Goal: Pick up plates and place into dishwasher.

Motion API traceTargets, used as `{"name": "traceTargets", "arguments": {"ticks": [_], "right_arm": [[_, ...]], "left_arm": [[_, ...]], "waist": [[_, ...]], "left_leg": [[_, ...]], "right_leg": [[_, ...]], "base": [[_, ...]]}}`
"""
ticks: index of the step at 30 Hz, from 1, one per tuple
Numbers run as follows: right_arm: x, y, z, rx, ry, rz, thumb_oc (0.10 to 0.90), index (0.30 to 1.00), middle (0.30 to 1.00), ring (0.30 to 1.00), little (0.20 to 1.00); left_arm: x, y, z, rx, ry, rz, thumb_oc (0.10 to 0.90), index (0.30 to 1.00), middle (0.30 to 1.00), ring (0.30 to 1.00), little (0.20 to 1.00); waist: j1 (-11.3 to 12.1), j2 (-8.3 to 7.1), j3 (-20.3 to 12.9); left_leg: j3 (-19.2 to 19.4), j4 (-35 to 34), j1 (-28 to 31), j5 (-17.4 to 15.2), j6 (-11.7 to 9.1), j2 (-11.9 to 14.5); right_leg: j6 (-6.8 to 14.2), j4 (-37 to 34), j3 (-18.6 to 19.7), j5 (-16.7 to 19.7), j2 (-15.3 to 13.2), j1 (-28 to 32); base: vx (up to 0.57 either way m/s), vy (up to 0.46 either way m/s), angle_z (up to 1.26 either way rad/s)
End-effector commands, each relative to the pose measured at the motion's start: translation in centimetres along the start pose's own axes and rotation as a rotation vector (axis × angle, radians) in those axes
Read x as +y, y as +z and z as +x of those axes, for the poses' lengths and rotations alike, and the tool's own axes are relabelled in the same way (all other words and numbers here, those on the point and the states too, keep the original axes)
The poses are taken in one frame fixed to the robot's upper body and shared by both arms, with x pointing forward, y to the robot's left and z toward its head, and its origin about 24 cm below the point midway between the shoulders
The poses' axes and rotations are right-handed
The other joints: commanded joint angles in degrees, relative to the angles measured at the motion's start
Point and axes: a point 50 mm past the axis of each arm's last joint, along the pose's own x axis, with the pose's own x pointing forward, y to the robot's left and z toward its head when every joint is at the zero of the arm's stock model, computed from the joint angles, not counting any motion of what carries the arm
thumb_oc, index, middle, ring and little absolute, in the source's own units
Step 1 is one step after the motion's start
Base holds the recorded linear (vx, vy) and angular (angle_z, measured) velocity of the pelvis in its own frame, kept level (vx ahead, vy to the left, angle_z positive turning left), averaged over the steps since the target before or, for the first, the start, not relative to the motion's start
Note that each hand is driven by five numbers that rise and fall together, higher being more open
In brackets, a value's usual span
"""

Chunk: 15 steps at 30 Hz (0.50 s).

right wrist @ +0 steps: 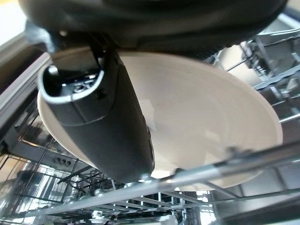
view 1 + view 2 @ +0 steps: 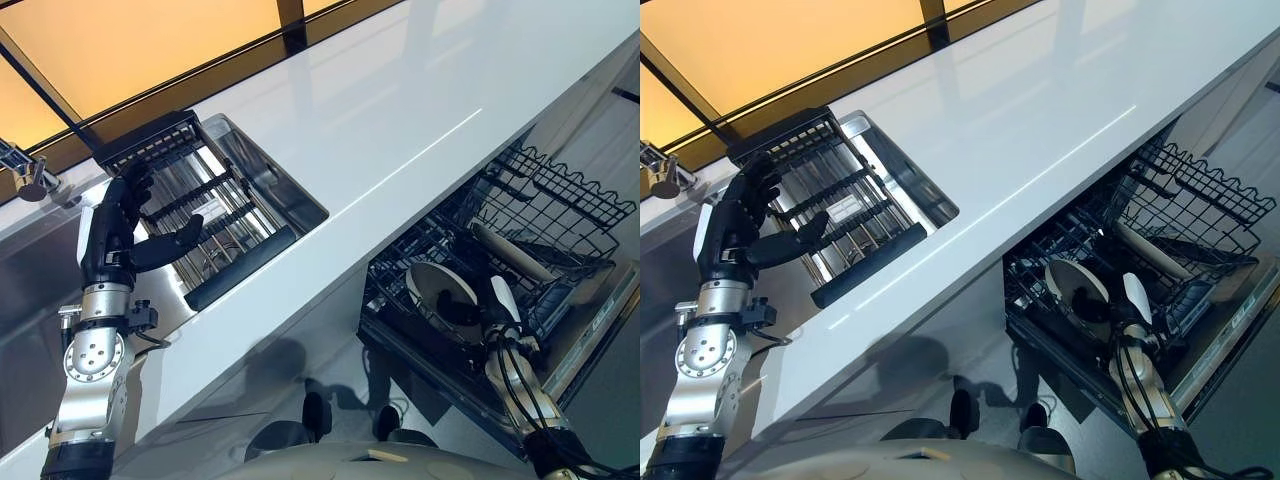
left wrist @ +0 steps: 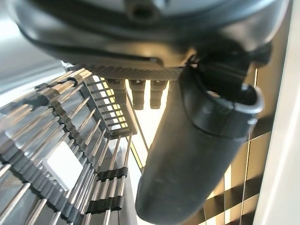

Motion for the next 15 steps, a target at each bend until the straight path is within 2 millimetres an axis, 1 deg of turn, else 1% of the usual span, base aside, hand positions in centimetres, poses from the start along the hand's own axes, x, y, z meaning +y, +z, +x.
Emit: {"name": "traceTargets", "arguments": {"ticks": [1,3,6,8,10,12,15], "right_arm": [[-1.5,4.1,1.7,-0.164,-0.078,-0.004,0.800,0.900,0.900,0.900,0.900],[-1.7,4.8,1.6,-0.200,-0.104,0.042,0.800,0.900,0.900,0.900,0.900],[-2.8,7.1,1.1,-0.324,-0.188,0.169,0.800,0.900,0.900,0.900,0.900],[-4.1,8.9,0.4,-0.443,-0.251,0.300,0.800,0.900,0.900,0.900,0.900],[-5.3,10.0,-0.3,-0.530,-0.285,0.410,0.800,0.900,0.900,0.900,0.900],[-6.3,10.4,-1.1,-0.598,-0.332,0.520,0.800,0.900,0.900,0.900,0.900],[-7.5,10.0,-1.8,-0.633,-0.401,0.644,0.800,0.900,0.900,0.900,0.900]], "left_arm": [[1.3,4.6,2.6,-0.247,0.000,0.004,0.800,0.900,0.900,0.900,0.900],[1.2,4.5,2.5,-0.245,-0.009,0.001,0.800,0.900,0.900,0.900,0.900],[1.1,4.3,2.3,-0.239,-0.017,0.006,0.800,0.900,0.900,0.900,0.900],[1.2,4.1,2.2,-0.233,-0.017,0.007,0.800,0.900,0.900,0.900,0.900],[1.2,3.8,1.9,-0.226,-0.013,0.006,0.800,0.900,0.900,0.900,0.900],[1.4,3.5,1.7,-0.219,-0.007,0.006,0.800,0.900,0.900,0.900,0.900],[1.6,3.3,1.4,-0.212,0.001,0.004,0.800,0.900,0.900,0.900,0.900]], "waist": [[1.04,0.03,-0.66],[1.10,0.03,-0.54],[0.92,0.02,-0.49],[0.63,0.12,-0.46],[0.22,0.18,-0.42],[-0.28,0.25,-0.37],[-1.02,0.30,-0.44]], "left_leg": [[3.18,0.52,2.38,-7.60,0.81,-3.08],[3.12,0.61,2.42,-7.55,0.83,-3.04],[3.16,0.65,2.50,-7.53,0.98,-2.90],[3.23,0.63,2.57,-7.60,1.10,-2.82],[3.53,0.64,2.63,-7.74,1.17,-2.83],[3.90,0.63,2.72,-7.88,1.24,-2.89],[4.50,0.54,2.82,-8.03,1.29,-2.92]], "right_leg": [[-0.02,7.54,-2.16,-7.62,1.97,-2.44],[-0.07,7.59,-2.21,-7.63,2.00,-2.31],[-0.10,7.66,-2.10,-7.64,2.12,-2.27],[-0.09,7.77,-1.86,-7.67,2.24,-2.37],[-0.01,7.80,-1.52,-7.73,2.30,-2.47],[0.09,7.69,-1.14,-7.69,2.33,-2.51],[0.23,7.52,-0.71,-7.65,2.39,-2.62]], "base": [[0.00,0.000,0.00],[0.00,0.000,0.00],[0.00,0.000,0.00],[0.00,0.000,0.00],[0.00,0.000,0.00],[0.00,0.000,0.00],[0.00,0.012,-0.03]]}}
